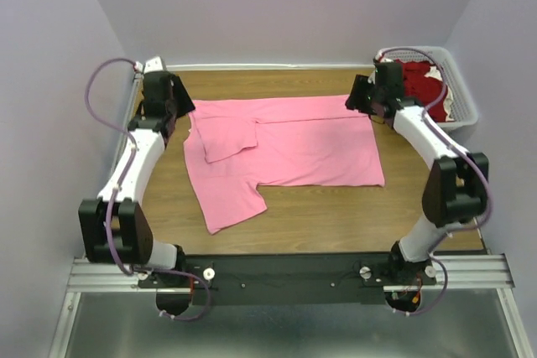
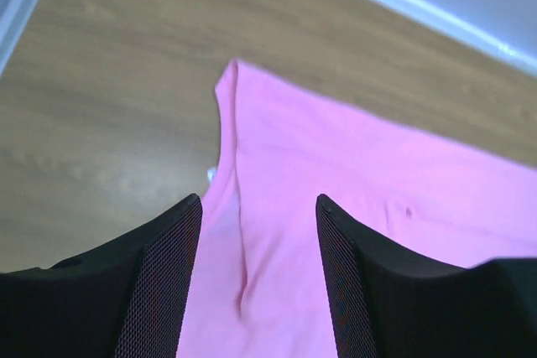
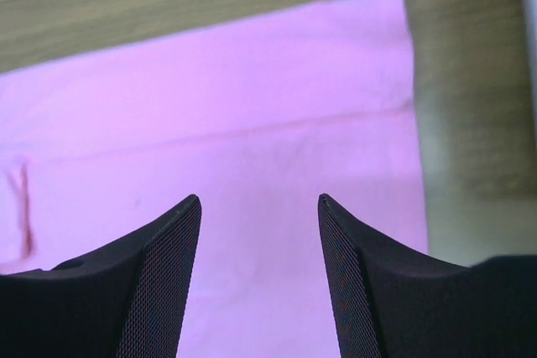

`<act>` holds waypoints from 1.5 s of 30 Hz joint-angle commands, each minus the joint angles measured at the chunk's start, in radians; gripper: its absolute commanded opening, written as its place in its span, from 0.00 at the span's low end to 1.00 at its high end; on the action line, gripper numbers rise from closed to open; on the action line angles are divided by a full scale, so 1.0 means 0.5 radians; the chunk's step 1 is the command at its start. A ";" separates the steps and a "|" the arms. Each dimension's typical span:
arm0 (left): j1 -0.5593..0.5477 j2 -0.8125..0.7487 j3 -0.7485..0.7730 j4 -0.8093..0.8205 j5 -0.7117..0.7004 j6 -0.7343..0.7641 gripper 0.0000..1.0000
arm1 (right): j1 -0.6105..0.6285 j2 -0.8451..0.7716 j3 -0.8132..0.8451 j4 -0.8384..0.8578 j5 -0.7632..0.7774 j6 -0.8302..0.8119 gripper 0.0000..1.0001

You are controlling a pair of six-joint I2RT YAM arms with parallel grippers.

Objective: Fold and stack the t-shirts
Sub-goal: Fold the tshirt

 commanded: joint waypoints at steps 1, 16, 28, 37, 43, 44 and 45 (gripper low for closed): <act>-0.045 -0.334 -0.498 -0.216 -0.078 -0.002 0.65 | 0.115 -0.320 -0.402 -0.088 -0.078 0.115 0.65; -0.063 -0.424 -1.098 -0.265 -0.011 -0.149 0.50 | 0.318 -0.989 -1.126 -0.125 -0.057 0.192 0.65; -0.063 -0.209 -1.150 -0.148 -0.020 -0.128 0.54 | 0.318 -1.047 -1.228 -0.152 0.090 0.183 0.65; -0.067 -0.148 -1.193 -0.114 0.020 -0.125 0.36 | 0.318 -1.066 -1.243 -0.213 0.369 0.183 0.65; -0.063 -0.258 -1.236 -0.127 0.087 -0.140 0.08 | 0.245 -1.136 -1.268 -0.330 0.692 0.284 0.67; -0.063 -0.282 -1.242 -0.124 0.099 -0.140 0.07 | 0.208 -1.136 -1.277 -0.348 0.665 0.315 0.67; -0.063 -0.283 -1.248 -0.121 0.115 -0.140 0.07 | 0.171 -1.136 -1.289 -0.355 0.634 0.327 0.67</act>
